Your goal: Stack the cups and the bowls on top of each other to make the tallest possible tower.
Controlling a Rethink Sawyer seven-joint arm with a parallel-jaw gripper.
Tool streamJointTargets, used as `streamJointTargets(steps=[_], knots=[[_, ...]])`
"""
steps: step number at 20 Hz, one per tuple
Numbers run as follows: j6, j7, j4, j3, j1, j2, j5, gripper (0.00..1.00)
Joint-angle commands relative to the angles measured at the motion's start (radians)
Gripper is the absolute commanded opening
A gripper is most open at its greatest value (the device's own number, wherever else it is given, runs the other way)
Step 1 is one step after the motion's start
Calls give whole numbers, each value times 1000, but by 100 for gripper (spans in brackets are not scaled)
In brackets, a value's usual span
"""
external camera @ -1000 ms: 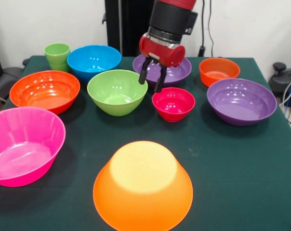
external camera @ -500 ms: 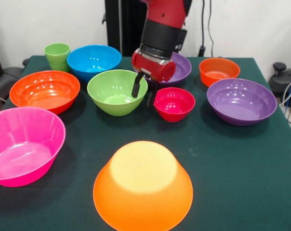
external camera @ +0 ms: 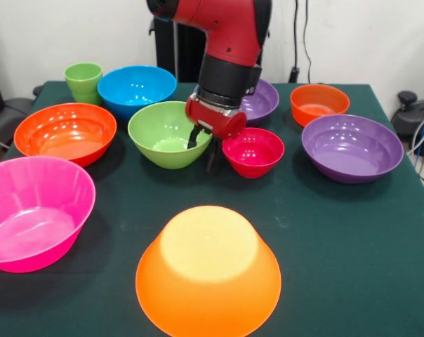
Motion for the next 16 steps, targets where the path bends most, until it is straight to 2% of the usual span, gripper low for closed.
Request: streamJointTargets(steps=[1, 6, 16], knots=[[-4, -37, -89, 43, 6, 58, -13, 100], [16, -58, -87, 53, -8, 44, -33, 100], [47, -80, -28, 133, -67, -36, -67, 100]])
